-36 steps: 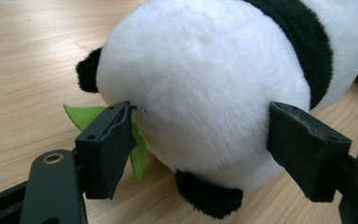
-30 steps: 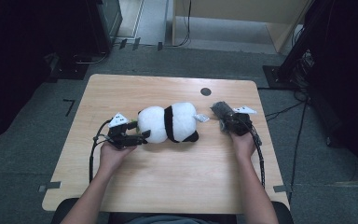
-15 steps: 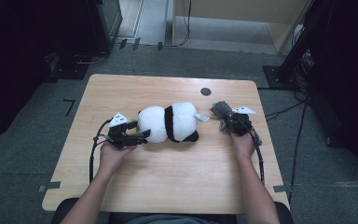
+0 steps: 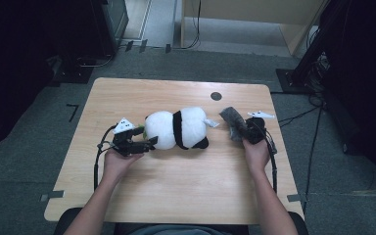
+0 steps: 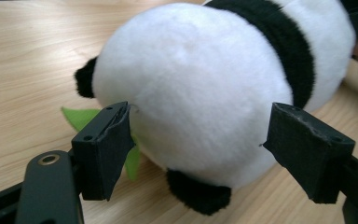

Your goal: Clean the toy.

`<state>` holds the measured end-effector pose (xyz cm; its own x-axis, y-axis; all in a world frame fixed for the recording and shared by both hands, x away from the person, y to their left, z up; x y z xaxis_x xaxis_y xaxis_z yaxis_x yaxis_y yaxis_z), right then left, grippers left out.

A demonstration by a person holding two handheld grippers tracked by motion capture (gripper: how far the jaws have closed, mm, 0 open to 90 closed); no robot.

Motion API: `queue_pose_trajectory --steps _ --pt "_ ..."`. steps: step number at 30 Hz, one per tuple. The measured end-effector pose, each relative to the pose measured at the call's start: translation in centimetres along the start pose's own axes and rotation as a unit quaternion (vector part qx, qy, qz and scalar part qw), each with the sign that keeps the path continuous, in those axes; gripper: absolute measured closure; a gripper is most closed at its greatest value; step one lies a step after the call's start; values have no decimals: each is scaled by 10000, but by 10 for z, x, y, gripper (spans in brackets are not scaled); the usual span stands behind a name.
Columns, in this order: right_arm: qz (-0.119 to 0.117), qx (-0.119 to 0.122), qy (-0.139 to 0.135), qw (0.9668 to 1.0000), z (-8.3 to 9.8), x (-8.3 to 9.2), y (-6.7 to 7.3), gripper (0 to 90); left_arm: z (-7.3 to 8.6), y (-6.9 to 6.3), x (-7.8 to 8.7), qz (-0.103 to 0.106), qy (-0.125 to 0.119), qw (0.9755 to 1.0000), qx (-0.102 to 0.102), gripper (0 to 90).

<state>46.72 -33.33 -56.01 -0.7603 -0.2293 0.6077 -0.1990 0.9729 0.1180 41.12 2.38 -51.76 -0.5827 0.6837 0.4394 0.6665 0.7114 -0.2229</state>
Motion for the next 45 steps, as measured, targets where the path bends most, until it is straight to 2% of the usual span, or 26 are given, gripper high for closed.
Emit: queue_pose_trajectory --steps 3,5,10,14,15,18,21,24,25,27,30,35,39,45 --pt "-52 60 -13 10000 -4 6 7 744 -1 -2 -2 39 -54 10000 -26 197" --pt "-127 82 -28 9999 -8 9 12 742 -1 -2 -3 26 59 9999 -78 187" --pt "-253 232 113 9993 -13 14 25 741 -5 -3 -6 29 52 9999 -161 163" --pt "-390 234 82 9989 -22 19 35 743 -5 1 -7 -26 160 9998 -98 149" --pt "-430 255 51 9987 -26 21 37 743 -6 1 -5 43 152 9999 -53 148" --pt "-533 346 -25 9980 -38 26 47 742 -7 2 -5 67 133 9999 4 131" --pt "-669 432 -74 9968 -49 30 59 742 -5 2 -7 4 182 9998 18 130" --pt "-760 515 -98 9957 -58 33 70 742 -5 2 -9 -62 213 9997 119 130" --pt "-784 560 -116 9953 -61 33 73 742 -6 1 -9 -31 207 9997 135 131" --pt "-849 620 -157 9943 -68 35 81 742 -8 1 -9 -68 239 9997 -3 128" --pt "-923 694 -199 9931 -76 37 91 742 -12 1 -9 20 195 9998 4 124" --pt "-1053 767 -201 9913 -91 38 106 743 -16 2 -12 102 184 9997 -84 127" --pt "-1218 914 -182 9882 -100 37 121 742 -20 0 -12 116 155 9998 -38 134" --pt "-1370 986 53 9856 -98 23 137 743 -17 4 -16 49 100 9999 -119 132"
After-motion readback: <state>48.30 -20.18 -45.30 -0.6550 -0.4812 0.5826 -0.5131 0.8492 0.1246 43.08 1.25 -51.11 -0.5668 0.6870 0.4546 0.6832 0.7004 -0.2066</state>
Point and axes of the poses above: each handheld gripper's, and its own axes: x roughly backward along the jaws, z roughly out of its underside, y roughly to its left, the point moved 10 cm from there along -x, roughly forward along the jaws, and after that the axes turned 3 degrees about -y, right-handed, at the moved point
